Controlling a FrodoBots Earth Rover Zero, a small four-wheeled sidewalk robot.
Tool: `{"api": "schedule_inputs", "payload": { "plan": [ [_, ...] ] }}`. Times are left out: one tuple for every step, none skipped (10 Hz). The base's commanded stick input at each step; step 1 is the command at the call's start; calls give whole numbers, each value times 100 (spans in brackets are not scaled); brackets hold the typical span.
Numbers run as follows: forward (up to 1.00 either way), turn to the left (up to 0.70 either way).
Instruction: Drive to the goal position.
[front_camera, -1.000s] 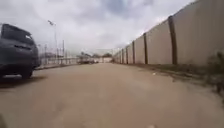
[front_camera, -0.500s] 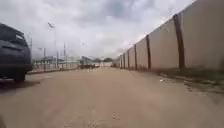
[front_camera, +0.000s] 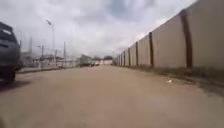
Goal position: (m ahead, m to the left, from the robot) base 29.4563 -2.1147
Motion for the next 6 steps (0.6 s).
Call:
{"api": "schedule_inputs", "payload": {
  "plan": [
    [100,0],
    [100,0],
    [100,0],
    [100,0],
    [100,0],
    [100,0]
  ]
}}
